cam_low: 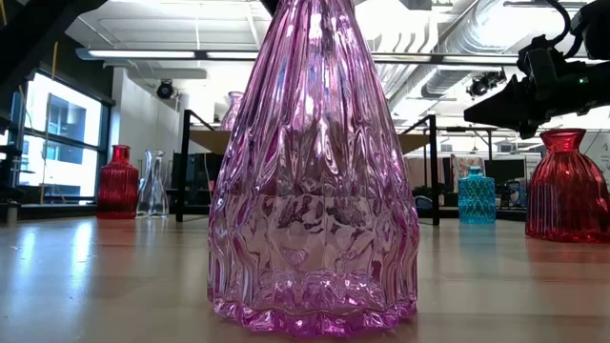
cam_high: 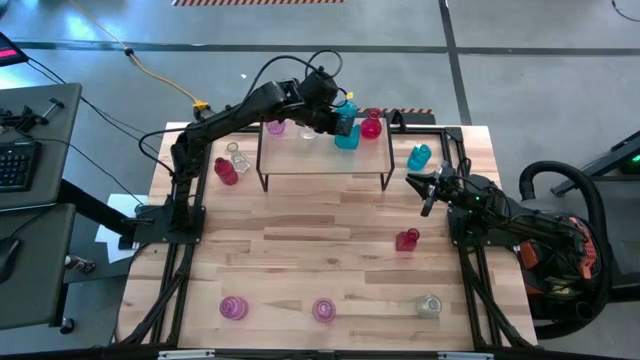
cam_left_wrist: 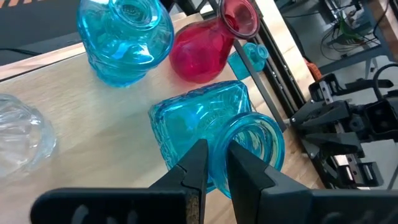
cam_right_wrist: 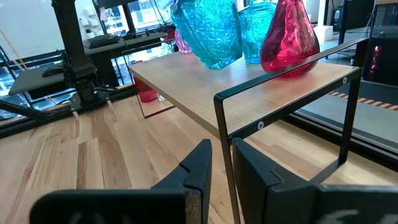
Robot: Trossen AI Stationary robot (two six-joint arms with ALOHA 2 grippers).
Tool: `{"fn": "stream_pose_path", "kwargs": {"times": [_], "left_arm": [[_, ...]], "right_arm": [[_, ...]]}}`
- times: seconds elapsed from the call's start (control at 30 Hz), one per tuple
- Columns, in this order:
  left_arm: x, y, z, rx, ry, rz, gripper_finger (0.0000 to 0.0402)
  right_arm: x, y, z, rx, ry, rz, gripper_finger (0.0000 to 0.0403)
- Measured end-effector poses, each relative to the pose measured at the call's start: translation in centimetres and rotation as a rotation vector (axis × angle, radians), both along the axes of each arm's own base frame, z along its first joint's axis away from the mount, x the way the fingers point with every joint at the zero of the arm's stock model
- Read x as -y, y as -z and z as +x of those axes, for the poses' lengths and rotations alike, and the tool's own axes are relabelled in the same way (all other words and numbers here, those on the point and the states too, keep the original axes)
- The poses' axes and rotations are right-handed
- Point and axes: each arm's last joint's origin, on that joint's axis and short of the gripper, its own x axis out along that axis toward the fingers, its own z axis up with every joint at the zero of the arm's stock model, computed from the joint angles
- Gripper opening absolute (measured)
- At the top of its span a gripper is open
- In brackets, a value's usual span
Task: Sort vases onto shelf
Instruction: Put the bottom blue vase on the shelf aligned with the other blue vase
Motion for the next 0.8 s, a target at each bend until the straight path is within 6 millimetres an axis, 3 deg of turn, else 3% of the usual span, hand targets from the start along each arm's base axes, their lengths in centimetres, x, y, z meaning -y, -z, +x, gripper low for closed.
{"fn": "stream_pose_path", "kwargs": {"times": [0.43,0.8], "left_arm": [[-0.49,0.16,-0.43,-0.035,-0.017,0.016,0.0081],[-0.68,0.11,-0.46,-0.025,-0.027,0.011,0.0083]], "right_arm": [[0.0,0.0,0.0,0.0,0.0,0.0,0.0048],[0.0,0.0,0.0,0.0,0.0,0.0,0.0048]]}}
